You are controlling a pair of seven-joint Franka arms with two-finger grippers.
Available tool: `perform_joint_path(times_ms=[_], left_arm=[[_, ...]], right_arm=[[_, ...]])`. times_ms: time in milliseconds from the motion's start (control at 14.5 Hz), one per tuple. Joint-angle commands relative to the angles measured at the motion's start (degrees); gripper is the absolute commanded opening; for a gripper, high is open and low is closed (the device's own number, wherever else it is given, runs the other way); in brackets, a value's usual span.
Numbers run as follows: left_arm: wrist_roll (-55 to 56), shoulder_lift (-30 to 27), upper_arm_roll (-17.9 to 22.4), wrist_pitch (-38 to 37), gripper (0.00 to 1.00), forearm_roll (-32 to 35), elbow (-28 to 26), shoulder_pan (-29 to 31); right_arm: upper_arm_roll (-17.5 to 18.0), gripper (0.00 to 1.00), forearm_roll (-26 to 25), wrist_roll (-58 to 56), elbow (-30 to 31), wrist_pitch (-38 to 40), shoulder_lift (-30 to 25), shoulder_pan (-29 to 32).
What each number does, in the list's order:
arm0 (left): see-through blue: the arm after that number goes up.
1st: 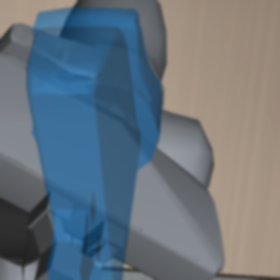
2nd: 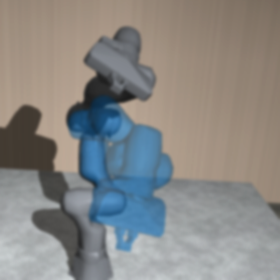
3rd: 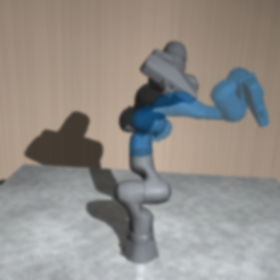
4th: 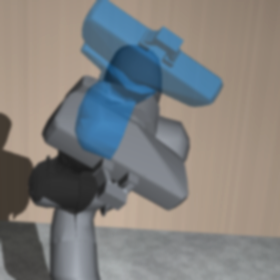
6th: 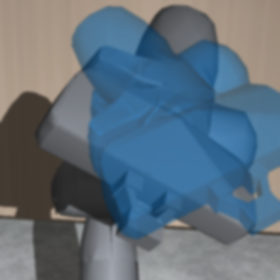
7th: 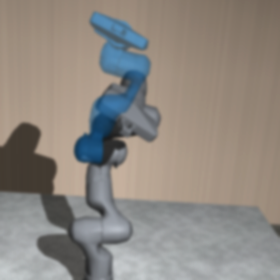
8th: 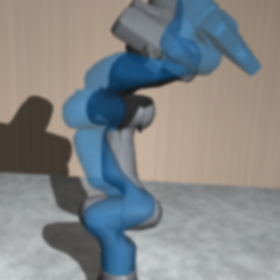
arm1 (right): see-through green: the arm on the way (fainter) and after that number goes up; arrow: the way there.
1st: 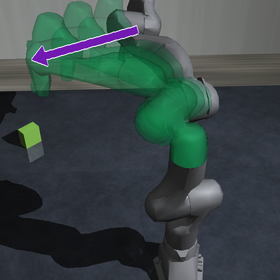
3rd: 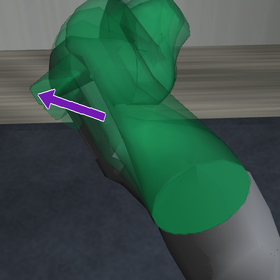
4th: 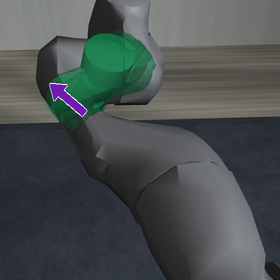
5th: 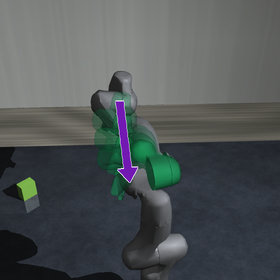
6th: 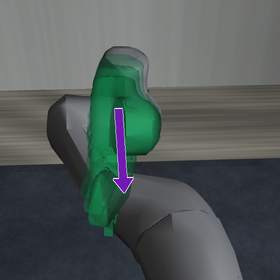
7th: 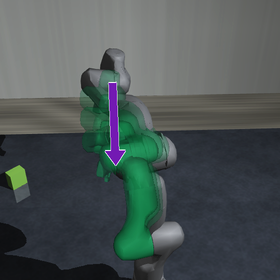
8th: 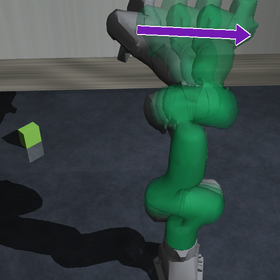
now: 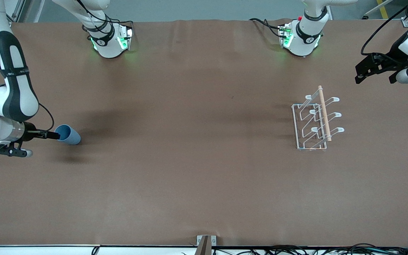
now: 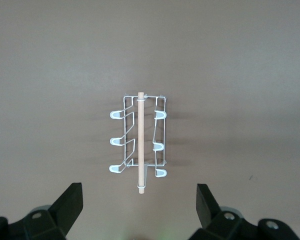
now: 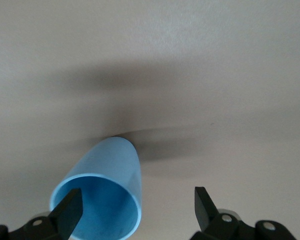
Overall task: Hang cup on cup holder
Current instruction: 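Reach the right gripper down to the blue cup and grasp it, then lift the blue cup with the right gripper toward the table middle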
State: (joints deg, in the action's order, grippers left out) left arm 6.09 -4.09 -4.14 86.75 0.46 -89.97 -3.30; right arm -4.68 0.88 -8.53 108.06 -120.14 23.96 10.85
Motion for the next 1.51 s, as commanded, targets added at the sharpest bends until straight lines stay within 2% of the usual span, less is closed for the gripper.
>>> perform_joint_path(times_ms=[0,138,275,344,413,482,551,619,826,964,1170,1445], left_arm=[[-0.9,0.75,0.01,-0.35,1.0,-0.11,1.37,0.13],[-0.81,0.75,-0.08,-0.35,1.0,-0.02,1.37,-0.04],[-0.64,0.75,-0.08,-0.35,1.0,0.16,1.38,0.04],[-0.72,0.75,-0.08,-0.44,1.0,-0.02,1.37,0.04],[-0.64,0.75,-0.08,-0.44,1.0,0.07,1.37,0.04],[-0.64,0.75,-0.08,-0.44,1.0,0.16,1.37,0.04],[-0.64,0.75,-0.08,-0.44,1.0,-0.02,1.37,0.04],[-0.64,0.75,-0.08,-0.44,1.0,-0.02,1.46,0.04],[-0.64,0.75,-0.08,-0.44,1.0,-0.19,1.46,0.04],[-0.55,0.75,-0.08,-0.35,1.0,-0.28,1.46,0.04],[-0.64,0.75,-0.08,-0.35,1.0,-0.37,1.46,0.04],[-0.55,0.75,-0.17,-0.35,1.0,-0.28,1.46,-0.04]], right_arm=[[1.16,0.96,0.52,-2.19,2.5,-0.97,0.47,1.99],[1.34,0.92,2.44,-2.36,3.38,-0.97,0.47,1.81],[1.34,0.81,3.42,-3.15,3.65,-0.97,1.26,1.72],[1.34,0.69,3.42,-3.24,3.74,-0.97,1.26,1.46],[1.34,0.42,3.51,-3.16,3.65,-0.97,1.26,1.37],[1.34,0.22,3.6,-3.24,3.65,-0.97,1.26,1.37],[1.34,0.11,3.6,-3.5,3.56,-0.89,1.26,1.28],[1.34,0.04,3.6,-4.64,3.47,-0.97,1.26,1.37],[1.34,0.02,3.51,-5.44,2.77,-0.27,0.83,1.37],[1.43,0.02,3.6,-5.27,2.77,0.6,-1.53,1.02],[1.87,0.02,4.47,-5.18,-0.73,8.14,-4.44,-1.17],[3.01,0.0,17.36,-5.18,-7.94,19.75,-5.86,-2.67]])
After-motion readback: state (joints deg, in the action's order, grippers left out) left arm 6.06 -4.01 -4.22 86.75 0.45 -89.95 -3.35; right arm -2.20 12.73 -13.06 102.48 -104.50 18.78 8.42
